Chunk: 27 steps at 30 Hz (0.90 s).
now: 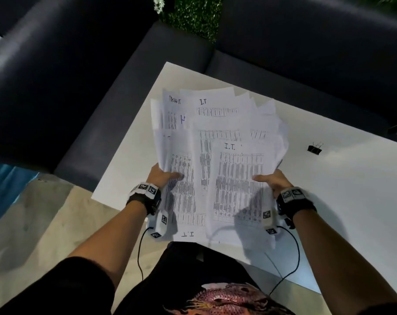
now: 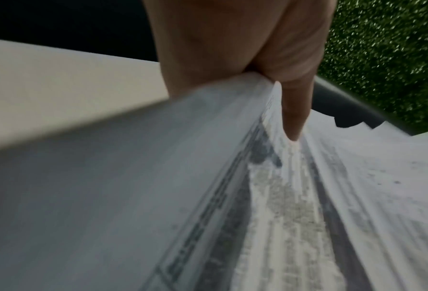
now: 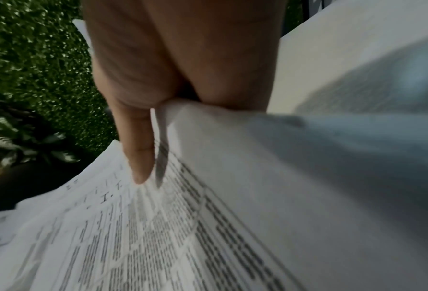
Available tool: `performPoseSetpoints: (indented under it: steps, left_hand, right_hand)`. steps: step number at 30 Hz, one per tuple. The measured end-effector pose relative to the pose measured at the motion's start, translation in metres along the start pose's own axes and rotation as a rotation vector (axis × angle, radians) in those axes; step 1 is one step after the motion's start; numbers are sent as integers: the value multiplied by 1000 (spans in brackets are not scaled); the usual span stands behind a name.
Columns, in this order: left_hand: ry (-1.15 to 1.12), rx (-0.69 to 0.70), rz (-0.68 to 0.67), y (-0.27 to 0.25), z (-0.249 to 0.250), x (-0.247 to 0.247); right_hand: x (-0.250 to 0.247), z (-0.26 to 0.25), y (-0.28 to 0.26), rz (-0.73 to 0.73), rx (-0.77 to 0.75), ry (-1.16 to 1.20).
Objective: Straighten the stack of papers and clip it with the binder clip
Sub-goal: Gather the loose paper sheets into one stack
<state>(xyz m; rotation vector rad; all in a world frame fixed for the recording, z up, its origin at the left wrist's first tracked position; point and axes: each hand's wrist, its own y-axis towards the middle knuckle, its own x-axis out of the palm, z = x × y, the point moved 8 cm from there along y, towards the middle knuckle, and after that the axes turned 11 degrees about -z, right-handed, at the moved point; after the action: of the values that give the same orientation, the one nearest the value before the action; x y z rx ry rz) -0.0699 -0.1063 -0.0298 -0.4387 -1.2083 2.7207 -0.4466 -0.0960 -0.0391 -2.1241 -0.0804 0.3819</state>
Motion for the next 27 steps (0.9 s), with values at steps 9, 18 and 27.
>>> performPoseSetpoints:
  steps: [9, 18, 27]
  left_hand:
    - [37, -28, 67, 0, 3, 9]
    - [112, -30, 273, -5, -2, -26]
    - [118, -119, 451, -14, 3, -74]
  right_hand:
    - [-23, 12, 3, 152, -39, 44]
    - [-80, 15, -36, 332, -212, 146]
    - [-134, 26, -100, 353, -391, 224]
